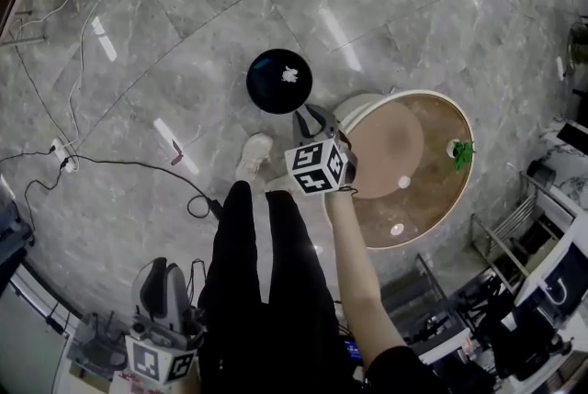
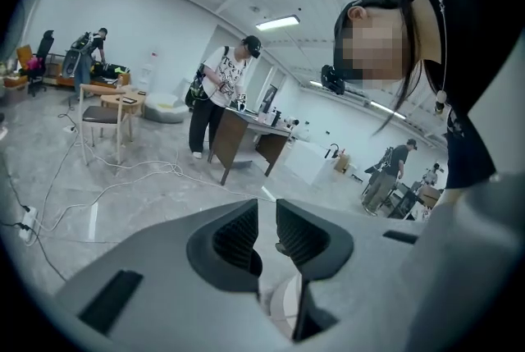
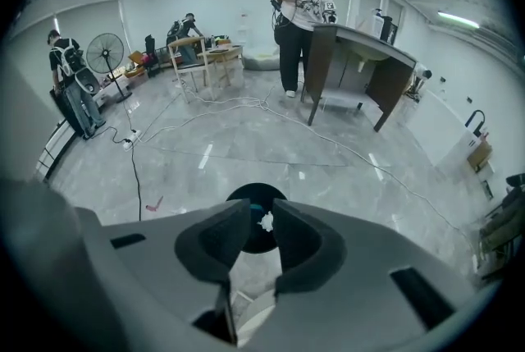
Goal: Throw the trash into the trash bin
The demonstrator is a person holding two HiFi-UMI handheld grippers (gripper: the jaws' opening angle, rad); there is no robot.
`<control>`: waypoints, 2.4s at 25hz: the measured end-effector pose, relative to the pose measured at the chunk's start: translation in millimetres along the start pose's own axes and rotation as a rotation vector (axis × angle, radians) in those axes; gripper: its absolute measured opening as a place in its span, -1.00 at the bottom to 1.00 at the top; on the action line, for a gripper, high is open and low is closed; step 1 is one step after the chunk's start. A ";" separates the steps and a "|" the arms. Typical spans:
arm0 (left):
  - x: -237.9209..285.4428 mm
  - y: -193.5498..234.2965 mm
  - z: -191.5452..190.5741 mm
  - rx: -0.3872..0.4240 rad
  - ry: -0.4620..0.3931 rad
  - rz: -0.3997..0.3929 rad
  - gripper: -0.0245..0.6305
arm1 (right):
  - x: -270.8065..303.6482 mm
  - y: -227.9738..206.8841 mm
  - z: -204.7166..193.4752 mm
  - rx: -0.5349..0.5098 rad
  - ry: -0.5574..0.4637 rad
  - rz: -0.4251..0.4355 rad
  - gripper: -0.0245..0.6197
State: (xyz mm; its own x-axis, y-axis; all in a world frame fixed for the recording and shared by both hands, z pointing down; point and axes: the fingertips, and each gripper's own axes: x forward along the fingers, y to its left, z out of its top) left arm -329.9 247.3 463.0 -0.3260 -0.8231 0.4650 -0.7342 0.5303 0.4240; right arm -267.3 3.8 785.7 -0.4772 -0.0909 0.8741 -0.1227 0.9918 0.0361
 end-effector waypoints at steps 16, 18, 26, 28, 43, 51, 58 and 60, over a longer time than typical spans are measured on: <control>51.2 -136.3 28.0 0.157 0.064 -0.492 -0.71 | -245.9 -63.4 -12.7 0.405 -0.269 -0.256 -0.69; 59.9 -165.7 34.6 0.198 0.072 -0.611 -0.70 | -285.6 -71.6 -18.1 0.495 -0.332 -0.325 -0.69; 47.0 -293.6 44.1 0.345 0.122 -0.918 -0.70 | -450.3 -65.8 -61.0 0.766 -0.577 -0.508 -0.67; 38.2 -322.0 43.3 0.373 0.131 -0.983 -0.71 | -489.7 -57.5 -66.7 0.789 -0.665 -0.546 -0.67; -27.5 -443.2 70.3 0.494 0.013 -1.242 -0.75 | -680.6 5.1 -97.1 0.807 -0.980 -0.896 -0.92; -40.4 -449.6 70.1 0.548 -0.014 -1.259 -0.79 | -714.3 11.0 -100.5 0.820 -1.024 -0.959 -0.92; -48.2 -449.8 63.5 0.565 -0.032 -1.260 -0.80 | -720.1 13.7 -105.5 0.806 -1.016 -0.975 -0.92; -48.5 -450.3 64.6 0.558 -0.036 -1.257 -0.80 | -720.8 11.9 -104.6 0.803 -1.017 -0.975 -0.92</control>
State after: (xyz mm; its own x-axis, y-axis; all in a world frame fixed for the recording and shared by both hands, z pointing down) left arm -21.9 35.3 199.4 0.7209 -0.6927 -0.0198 -0.6802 -0.7128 0.1709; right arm 166.3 90.6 206.8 -0.2580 -0.9661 -0.0046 -0.9503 0.2546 -0.1793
